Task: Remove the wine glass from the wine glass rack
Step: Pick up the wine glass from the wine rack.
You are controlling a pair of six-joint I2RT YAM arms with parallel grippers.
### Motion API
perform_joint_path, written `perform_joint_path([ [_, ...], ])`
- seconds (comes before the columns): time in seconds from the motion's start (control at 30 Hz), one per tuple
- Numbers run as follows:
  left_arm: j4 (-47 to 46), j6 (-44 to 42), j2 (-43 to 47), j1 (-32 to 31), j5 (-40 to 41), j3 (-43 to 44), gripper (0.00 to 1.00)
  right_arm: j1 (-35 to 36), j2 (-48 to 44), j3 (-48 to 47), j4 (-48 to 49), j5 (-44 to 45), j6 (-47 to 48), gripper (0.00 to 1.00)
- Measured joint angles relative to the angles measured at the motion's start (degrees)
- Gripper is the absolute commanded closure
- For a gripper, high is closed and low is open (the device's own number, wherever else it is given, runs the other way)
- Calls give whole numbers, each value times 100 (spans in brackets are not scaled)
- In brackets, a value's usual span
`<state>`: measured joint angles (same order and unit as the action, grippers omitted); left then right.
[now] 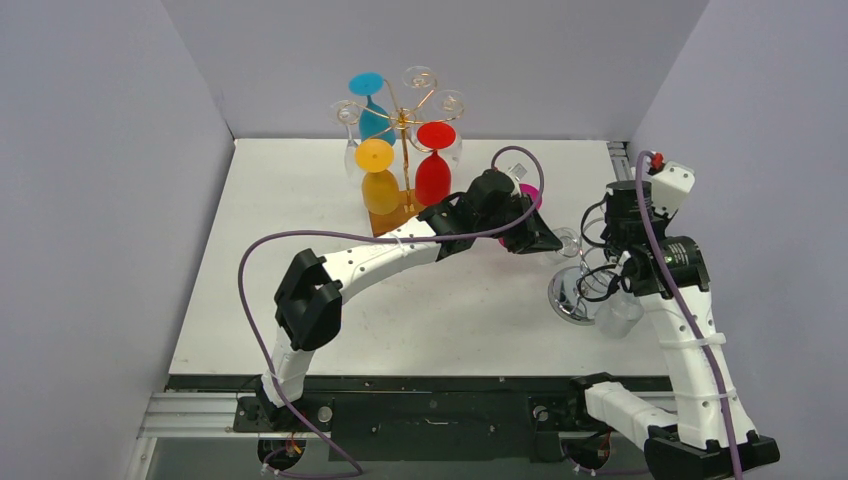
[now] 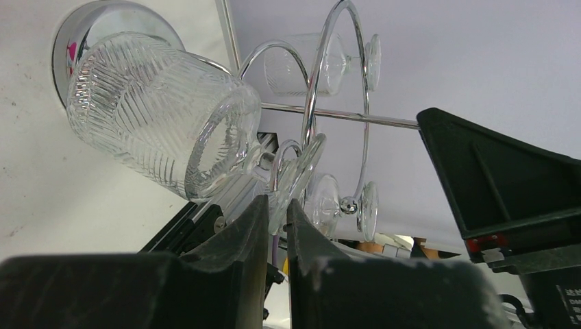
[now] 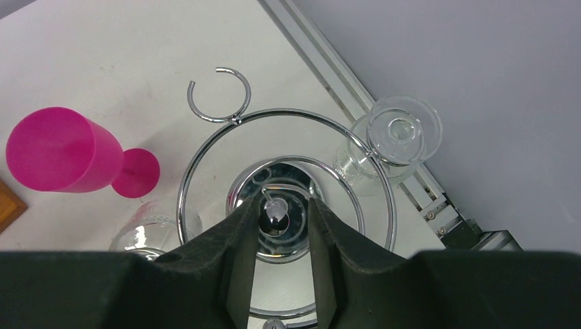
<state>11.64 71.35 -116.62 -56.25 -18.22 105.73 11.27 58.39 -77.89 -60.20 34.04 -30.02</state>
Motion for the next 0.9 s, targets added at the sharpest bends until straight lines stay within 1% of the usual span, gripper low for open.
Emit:
perform_joint_path([
  [0.07,26,13,0,7,2,15,100,0,0,105,26,-24,9,74],
  [0.13,31,26,-9,11,0,20,100,0,0,205,42,-59,15,79],
  [0.17,33,31,-11,13,-2,26,100,0,2,236,44,-66,24,85],
  [0.3,52,46,-39,13,-7,85,100,2,2,273,96,-81,44,99],
  [0.57,111,127,-61,17,-4,146,100,61,2,295,103,11,39,100],
  [0.9,142,256,-109,24,55,223,100,437,0,400,142,463,-68,100],
])
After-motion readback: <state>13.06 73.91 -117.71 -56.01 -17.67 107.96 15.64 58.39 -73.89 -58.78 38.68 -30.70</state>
